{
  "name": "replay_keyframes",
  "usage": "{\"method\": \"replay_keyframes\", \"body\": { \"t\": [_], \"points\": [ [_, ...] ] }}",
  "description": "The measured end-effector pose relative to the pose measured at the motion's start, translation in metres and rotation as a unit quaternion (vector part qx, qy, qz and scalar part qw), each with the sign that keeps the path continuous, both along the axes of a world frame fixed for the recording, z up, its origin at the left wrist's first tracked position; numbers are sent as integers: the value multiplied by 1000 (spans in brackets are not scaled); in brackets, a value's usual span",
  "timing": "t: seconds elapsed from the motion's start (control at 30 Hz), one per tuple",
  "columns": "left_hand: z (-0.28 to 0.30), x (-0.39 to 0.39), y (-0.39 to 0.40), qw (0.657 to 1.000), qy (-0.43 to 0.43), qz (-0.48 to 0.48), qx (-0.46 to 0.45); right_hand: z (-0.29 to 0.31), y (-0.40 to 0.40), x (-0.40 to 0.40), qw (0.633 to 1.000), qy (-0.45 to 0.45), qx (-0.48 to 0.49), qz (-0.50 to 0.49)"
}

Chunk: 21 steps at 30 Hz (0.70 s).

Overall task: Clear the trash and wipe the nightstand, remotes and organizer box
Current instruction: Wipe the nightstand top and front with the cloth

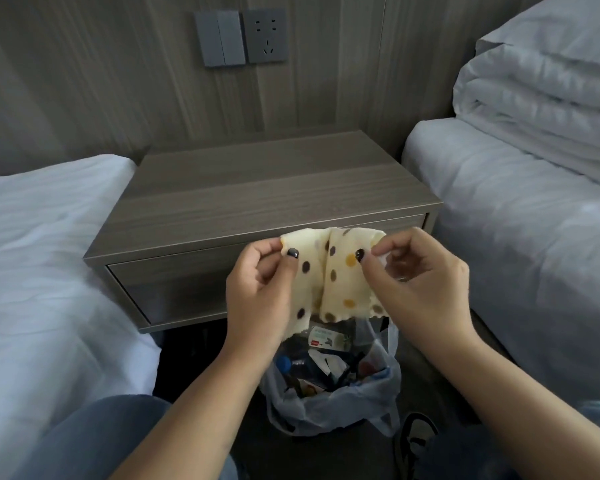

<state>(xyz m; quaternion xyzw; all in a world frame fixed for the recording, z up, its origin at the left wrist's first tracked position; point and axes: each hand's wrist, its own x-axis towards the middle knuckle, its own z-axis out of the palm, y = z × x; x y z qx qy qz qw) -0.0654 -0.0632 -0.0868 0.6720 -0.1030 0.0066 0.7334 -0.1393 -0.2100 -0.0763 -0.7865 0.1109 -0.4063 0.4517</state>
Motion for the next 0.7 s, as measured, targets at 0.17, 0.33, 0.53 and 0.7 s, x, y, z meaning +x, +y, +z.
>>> {"method": "replay_keyframes", "body": {
  "t": [0.17, 0.33, 0.53, 0.7],
  "points": [
    [2, -14, -5, 994, 11, -106, -30, -9, 10, 0, 985, 9, -25, 170],
    [8, -15, -5, 990, 35, -114, -70, -12, 5, 1, 962, 47, 54, 263],
    [6, -6, -5, 990, 94, -49, -94, -6, 0, 5, 972, 40, 209, 103],
    [12, 0, -5, 989, 97, -64, -90, -2, -2, 5, 879, 181, 367, 245]
  ]
}}
